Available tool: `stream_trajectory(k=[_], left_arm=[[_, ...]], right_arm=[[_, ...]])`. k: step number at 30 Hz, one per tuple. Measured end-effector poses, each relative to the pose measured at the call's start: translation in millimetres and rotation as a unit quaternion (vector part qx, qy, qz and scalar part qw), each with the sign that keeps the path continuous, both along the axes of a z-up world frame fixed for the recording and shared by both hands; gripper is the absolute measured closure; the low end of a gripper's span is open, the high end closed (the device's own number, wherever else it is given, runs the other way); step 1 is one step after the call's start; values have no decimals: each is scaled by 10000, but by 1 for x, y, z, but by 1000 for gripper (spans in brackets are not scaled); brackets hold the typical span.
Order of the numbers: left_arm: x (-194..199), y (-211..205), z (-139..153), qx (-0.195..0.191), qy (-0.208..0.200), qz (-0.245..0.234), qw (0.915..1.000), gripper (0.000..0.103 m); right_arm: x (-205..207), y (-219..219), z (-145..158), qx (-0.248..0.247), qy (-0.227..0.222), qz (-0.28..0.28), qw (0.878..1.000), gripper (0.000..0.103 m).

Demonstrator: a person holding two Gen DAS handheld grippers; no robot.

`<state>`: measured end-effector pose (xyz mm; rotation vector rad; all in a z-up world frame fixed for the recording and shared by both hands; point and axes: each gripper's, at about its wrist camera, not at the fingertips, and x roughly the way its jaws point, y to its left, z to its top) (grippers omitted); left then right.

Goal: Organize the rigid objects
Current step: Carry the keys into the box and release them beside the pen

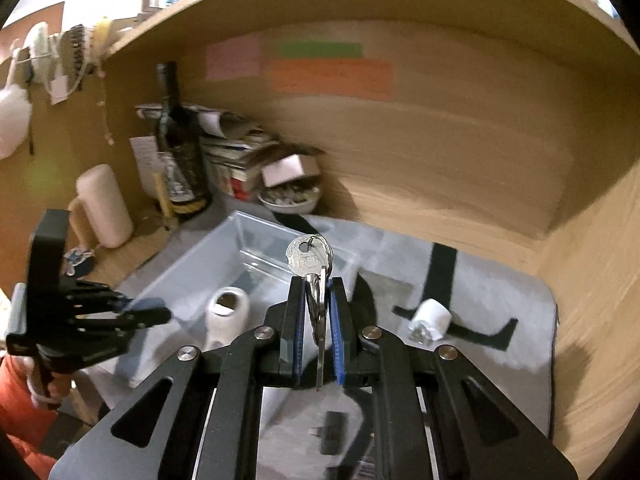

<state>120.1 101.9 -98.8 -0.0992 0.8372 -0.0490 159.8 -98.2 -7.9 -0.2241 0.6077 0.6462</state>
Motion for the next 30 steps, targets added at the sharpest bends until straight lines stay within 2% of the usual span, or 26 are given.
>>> stream_trajectory(k=[5, 13, 18, 23, 25, 27, 30], left_arm=[[0, 0, 0, 2, 0, 1, 10000, 92], [1, 0, 0, 2, -5, -2, 10000, 92], [1, 0, 1, 9, -9, -7, 10000, 92], [1, 1, 0, 9, -15, -9, 10000, 92], [1, 1, 0, 5, -15, -10, 10000, 92], [1, 1, 1, 11, -15, -7, 10000, 92], [1, 1, 1, 10, -13, -9, 10000, 92]], right_arm=[[-9, 14, -2, -41, -10, 250, 9997, 93], [-14, 32, -21, -188, 245, 477, 9984, 93], [-12, 33, -26, -252, 369, 449, 9980, 93], [-11, 22, -19, -211, 307, 266, 9990, 92], [-10, 17, -18, -210, 328, 182, 9991, 88], [-8, 9, -17, -193, 349, 70, 9992, 75], [-5, -5, -19, -150, 380, -153, 9990, 67]])
